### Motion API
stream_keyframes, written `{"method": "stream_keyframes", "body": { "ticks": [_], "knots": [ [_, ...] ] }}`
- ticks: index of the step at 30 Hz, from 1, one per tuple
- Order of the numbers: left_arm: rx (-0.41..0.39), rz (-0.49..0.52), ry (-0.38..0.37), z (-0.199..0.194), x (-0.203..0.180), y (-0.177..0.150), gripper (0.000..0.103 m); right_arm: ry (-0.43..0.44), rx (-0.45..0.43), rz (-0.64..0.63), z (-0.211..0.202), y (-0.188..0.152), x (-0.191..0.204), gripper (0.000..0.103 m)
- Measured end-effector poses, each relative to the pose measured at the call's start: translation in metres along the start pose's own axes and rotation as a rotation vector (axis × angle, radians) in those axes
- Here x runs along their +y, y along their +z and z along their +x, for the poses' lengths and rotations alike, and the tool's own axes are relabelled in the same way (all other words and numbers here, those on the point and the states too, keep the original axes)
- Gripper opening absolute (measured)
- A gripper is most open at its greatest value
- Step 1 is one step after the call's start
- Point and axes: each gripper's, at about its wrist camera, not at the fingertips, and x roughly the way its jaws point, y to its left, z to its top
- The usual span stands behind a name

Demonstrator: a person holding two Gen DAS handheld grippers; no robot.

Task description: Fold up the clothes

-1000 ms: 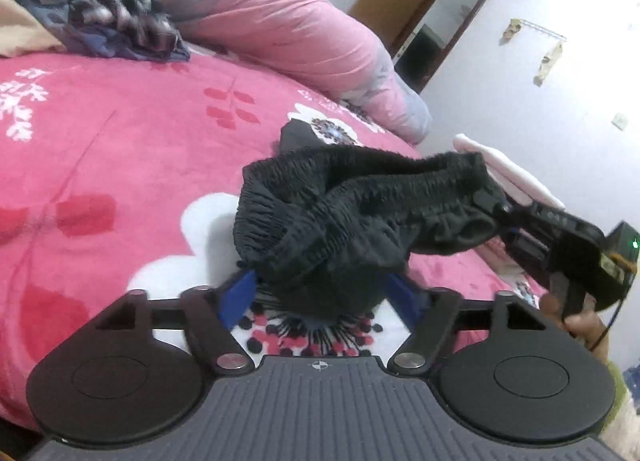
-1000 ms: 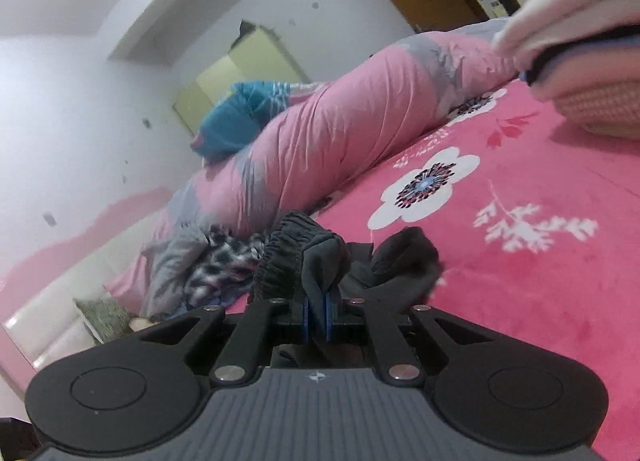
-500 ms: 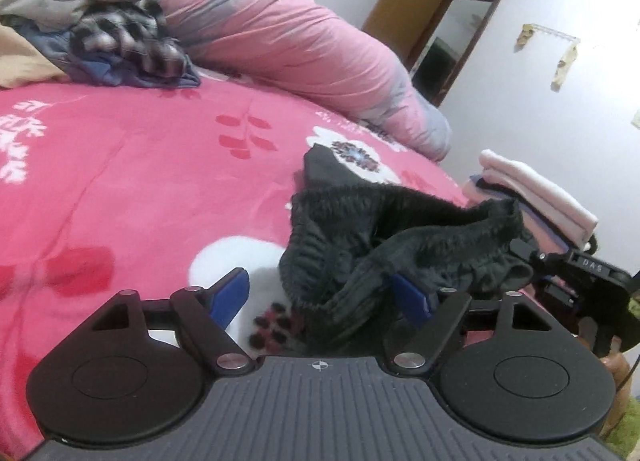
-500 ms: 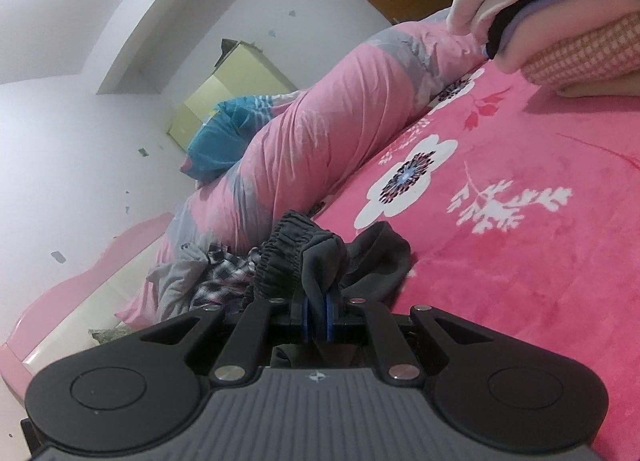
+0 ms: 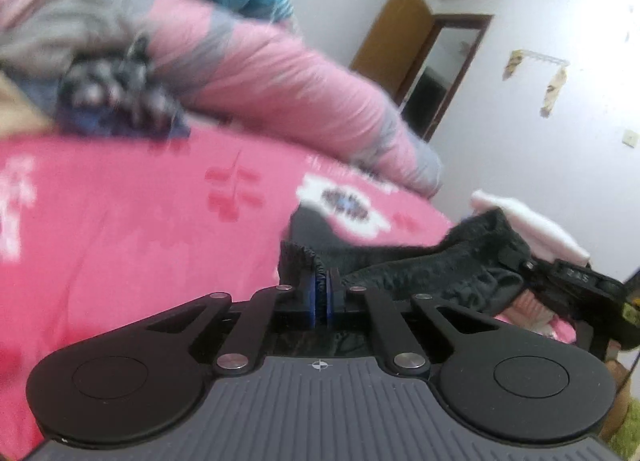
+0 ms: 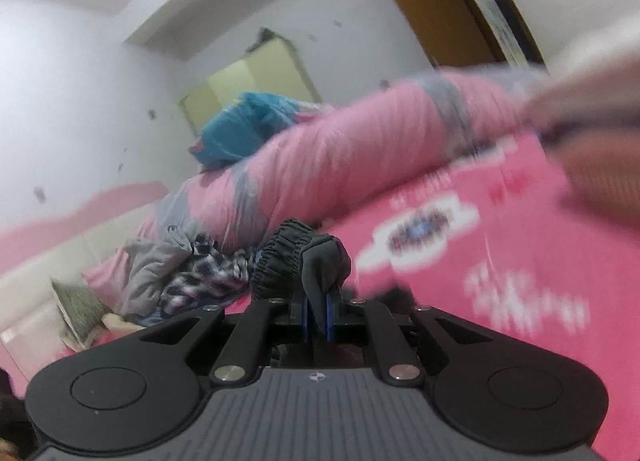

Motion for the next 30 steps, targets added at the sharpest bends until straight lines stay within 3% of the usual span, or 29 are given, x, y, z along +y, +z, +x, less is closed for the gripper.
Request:
{"method": "stream_keyframes", "body": {
  "ticks": [4, 9, 14, 20, 25, 30],
  "knots": [
    [-0.131, 0.120, 0.010, -0.020, -0.020, 0.065, 0.002, 0.024, -0.118, -0.144, 0.001, 0.064, 0.049, 0.007],
    [-0.390, 0.293, 0.004, -0.076, -0.062, 0.155, 0.002, 0.054, -0.344, -0.317, -0.041, 0.137, 0.118, 0.007],
    [-0.582, 0.416, -0.021, -0.130, -0.105, 0.207, 0.002, 0.050, -0.522, -0.411, -0.093, 0.174, 0.166, 0.007],
    [-0.635, 0.488, -0.013, -0.153, -0.134, 0.220, 0.002, 0.041, -0.609, -0.445, -0.134, 0.187, 0.190, 0.007],
    [-0.613, 0.477, -0.002, -0.151, -0.133, 0.213, 0.002, 0.024, -0.613, -0.453, -0.143, 0.175, 0.188, 0.007],
    [-0.571, 0.482, 0.016, -0.133, -0.128, 0.211, 0.002, 0.016, -0.564, -0.436, -0.122, 0.171, 0.172, 0.007]
  ]
}}
